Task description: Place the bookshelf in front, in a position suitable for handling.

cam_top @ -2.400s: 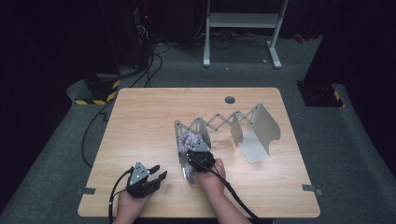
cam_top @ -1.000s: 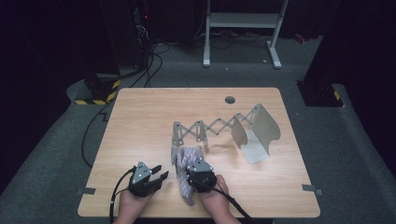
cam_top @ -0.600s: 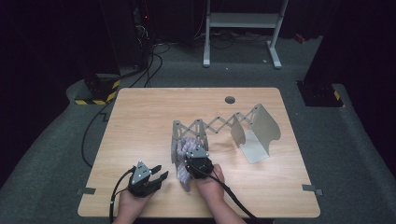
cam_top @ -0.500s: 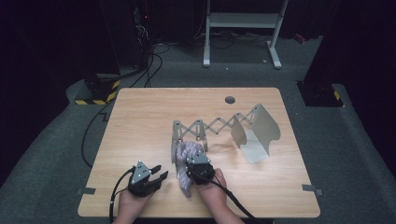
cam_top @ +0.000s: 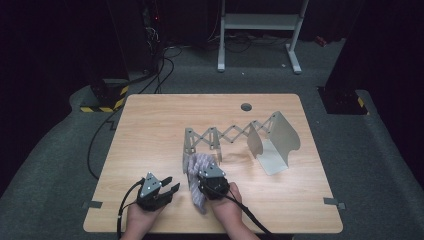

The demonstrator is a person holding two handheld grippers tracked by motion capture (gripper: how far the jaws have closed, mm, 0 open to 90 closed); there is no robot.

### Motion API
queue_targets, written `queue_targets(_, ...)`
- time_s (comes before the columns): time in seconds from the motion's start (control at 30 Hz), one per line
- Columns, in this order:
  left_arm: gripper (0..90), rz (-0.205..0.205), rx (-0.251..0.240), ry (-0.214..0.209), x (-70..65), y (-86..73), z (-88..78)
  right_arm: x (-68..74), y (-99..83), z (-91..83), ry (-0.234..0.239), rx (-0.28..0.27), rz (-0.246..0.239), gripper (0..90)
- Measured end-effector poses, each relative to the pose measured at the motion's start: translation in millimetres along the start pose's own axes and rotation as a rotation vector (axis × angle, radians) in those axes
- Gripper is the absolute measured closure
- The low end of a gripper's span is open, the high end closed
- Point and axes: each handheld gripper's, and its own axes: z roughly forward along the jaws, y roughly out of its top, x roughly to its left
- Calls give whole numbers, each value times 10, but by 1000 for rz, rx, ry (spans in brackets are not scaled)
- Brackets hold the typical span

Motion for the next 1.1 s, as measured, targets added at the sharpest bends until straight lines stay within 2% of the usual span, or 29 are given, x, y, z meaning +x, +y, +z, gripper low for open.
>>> queue_targets(0.1,580,4,-3,-1,4,-1,-7,-86,118,136,-47,7,22,626)
queue_targets(0.13,581,1,-5,-2,4,-2,-12,-111,149,180,-50,10,35,626)
queue_targets(0.23,581,-1,-7,0,16,-2,-24,-102,152,182,-52,13,28,628)
queue_targets(0.27,581,-1,-8,-1,21,-1,-28,-69,122,145,-45,14,5,629)
queue_targets(0.33,581,-1,-9,0,22,-1,-28,-55,98,118,-36,12,0,629)
queue_targets(0.57,593,-2,-11,3,14,1,-30,82,-188,-206,58,-14,-27,629)
queue_targets(0.7,593,-2,-10,4,14,1,-25,102,-199,-237,56,-14,-38,628)
queue_targets(0.87,592,-7,-16,1,11,4,-35,5,-109,-91,34,-14,-1,626)
queue_targets(1.0,588,-9,-14,5,19,0,-36,-71,26,64,-5,-9,26,623)
queue_targets(1.1,584,-8,-15,8,25,-1,-44,-81,54,81,-5,-10,34,626)
